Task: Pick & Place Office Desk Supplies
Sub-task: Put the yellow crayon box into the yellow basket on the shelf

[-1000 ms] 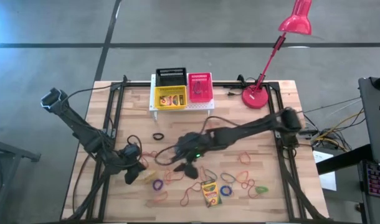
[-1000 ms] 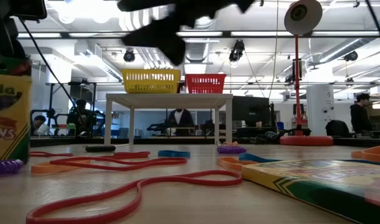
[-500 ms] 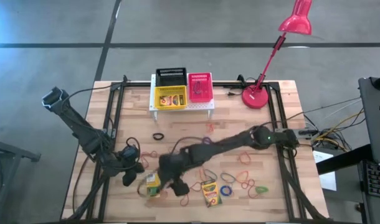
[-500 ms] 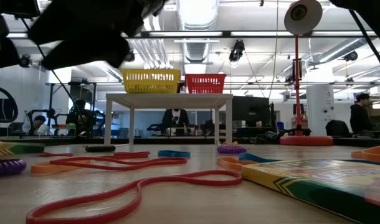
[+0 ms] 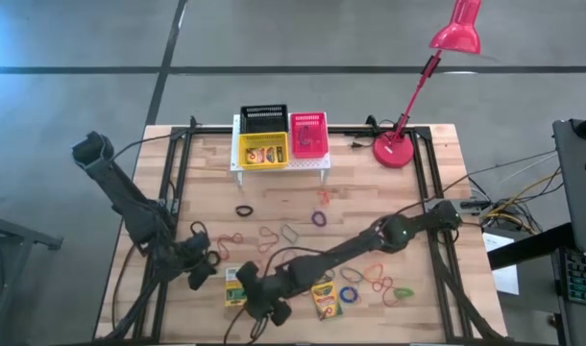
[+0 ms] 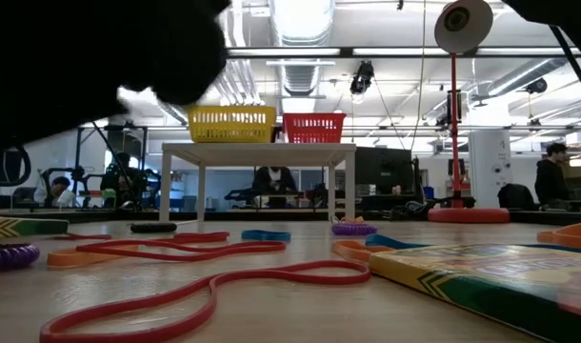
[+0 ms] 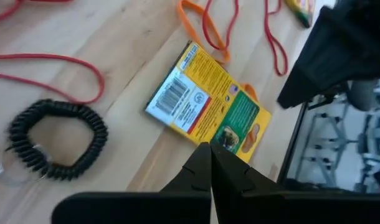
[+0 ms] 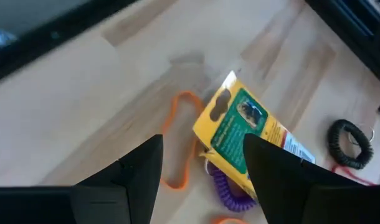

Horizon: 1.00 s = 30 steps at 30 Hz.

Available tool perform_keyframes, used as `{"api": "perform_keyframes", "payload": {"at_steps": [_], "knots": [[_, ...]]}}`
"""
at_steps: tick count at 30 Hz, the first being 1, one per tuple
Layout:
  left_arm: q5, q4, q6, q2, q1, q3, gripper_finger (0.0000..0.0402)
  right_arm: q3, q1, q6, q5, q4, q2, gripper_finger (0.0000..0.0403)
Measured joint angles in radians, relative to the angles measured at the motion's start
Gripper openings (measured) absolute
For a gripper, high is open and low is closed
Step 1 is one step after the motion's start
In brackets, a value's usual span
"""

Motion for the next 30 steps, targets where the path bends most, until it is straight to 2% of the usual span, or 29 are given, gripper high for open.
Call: {"api": "perform_keyframes", "payload": {"at_steps": [5,10,19,24,30], "knots": [[-0.065,0.169,-0.001,0.026,0.002,-0.089,0.0,-0.008,0.013,-0.029,0.112,0.053,0.018,0.0219],[-0.091,0.262,-0.024,0.075,0.003,-0.143,0.0,-0.036,0.013,-0.039,0.112,0.121,0.018,0.0219],[-0.107,0.322,-0.026,0.186,0.003,-0.147,0.0,-0.105,0.012,-0.078,0.113,0.219,0.027,0.0213],[-0.107,0.409,-0.024,0.259,0.004,-0.146,0.0,-0.134,0.012,-0.071,0.116,0.263,0.025,0.0176],[-0.106,0.502,-0.022,0.325,0.004,-0.144,0.0,-0.148,0.012,-0.043,0.125,0.286,0.026,0.0097]]}}
